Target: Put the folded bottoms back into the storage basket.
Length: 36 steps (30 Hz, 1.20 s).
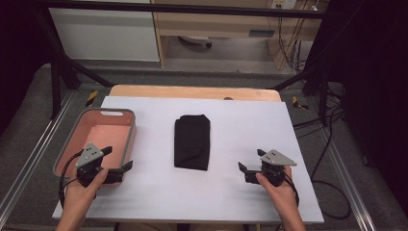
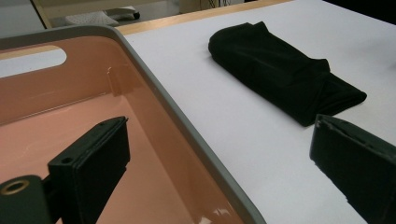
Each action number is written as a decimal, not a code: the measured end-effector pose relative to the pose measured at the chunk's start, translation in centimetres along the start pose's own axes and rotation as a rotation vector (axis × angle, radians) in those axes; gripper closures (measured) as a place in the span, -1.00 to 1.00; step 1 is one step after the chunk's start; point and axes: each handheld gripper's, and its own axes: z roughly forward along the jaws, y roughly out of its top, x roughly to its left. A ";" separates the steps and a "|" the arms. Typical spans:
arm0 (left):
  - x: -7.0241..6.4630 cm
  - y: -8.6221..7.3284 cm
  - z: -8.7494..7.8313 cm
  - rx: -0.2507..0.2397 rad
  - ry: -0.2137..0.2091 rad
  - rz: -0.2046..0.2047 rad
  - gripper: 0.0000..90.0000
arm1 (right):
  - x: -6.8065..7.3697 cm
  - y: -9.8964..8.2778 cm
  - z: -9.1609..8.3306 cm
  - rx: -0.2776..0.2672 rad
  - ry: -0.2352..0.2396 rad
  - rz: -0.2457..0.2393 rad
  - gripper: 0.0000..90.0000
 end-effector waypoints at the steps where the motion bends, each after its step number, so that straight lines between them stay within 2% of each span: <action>1: -0.1 0.0 0.0 -0.003 0.002 0.002 -0.89 | 0.0 0.0 0.0 -0.003 0.001 -0.001 -0.72; 4: -0.3 0.0 0.1 -0.013 0.022 0.006 -0.89 | 0.1 0.0 -0.1 -0.002 0.008 0.007 -0.72; 6: -0.3 0.0 0.1 -0.013 0.022 0.006 -0.89 | 0.1 0.0 -0.1 0.001 0.010 0.003 -0.72; 11: -0.5 0.2 -0.1 -0.030 0.008 0.004 -0.89 | 0.1 0.1 0.0 -0.009 0.009 0.013 -0.72; 14: -0.7 0.5 -0.1 -0.039 -0.004 0.034 -0.89 | 0.0 0.1 0.0 -0.013 -0.003 0.018 -0.72; 16: -0.9 0.6 -0.2 -0.059 -0.024 0.020 -0.89 | -0.1 0.0 0.0 -0.006 -0.010 0.020 -0.73; 19: -1.3 0.7 -0.1 -0.064 -0.027 0.034 -0.90 | 0.0 0.1 -0.2 0.002 -0.005 0.020 -0.74; 21: -1.9 1.0 0.0 -0.038 -0.050 0.033 -0.89 | 0.1 0.2 -0.1 0.011 0.002 0.021 -0.75; 26: -2.9 1.7 -0.1 -0.054 -0.063 0.045 -0.89 | 0.1 0.4 0.1 0.036 0.000 0.027 -0.77; 27: -3.5 1.9 0.0 -0.054 -0.074 0.051 -0.89 | 0.1 0.5 0.2 0.040 -0.004 0.031 -0.77; 30: -4.6 2.1 0.4 -0.039 -0.085 0.063 -0.88 | 0.2 0.8 0.2 0.047 -0.022 0.045 -0.78; 31: -4.6 2.1 0.4 -0.039 -0.085 0.063 -0.88 | 0.3 0.9 0.2 0.050 -0.024 0.046 -0.78; 32: -5.3 2.2 0.6 -0.028 -0.093 0.077 -0.88 | 0.3 0.9 0.2 0.056 -0.023 0.043 -0.78; 36: -6.4 2.5 1.4 -0.018 -0.112 0.084 -0.87 | 0.6 0.9 0.2 0.079 -0.005 0.035 -0.76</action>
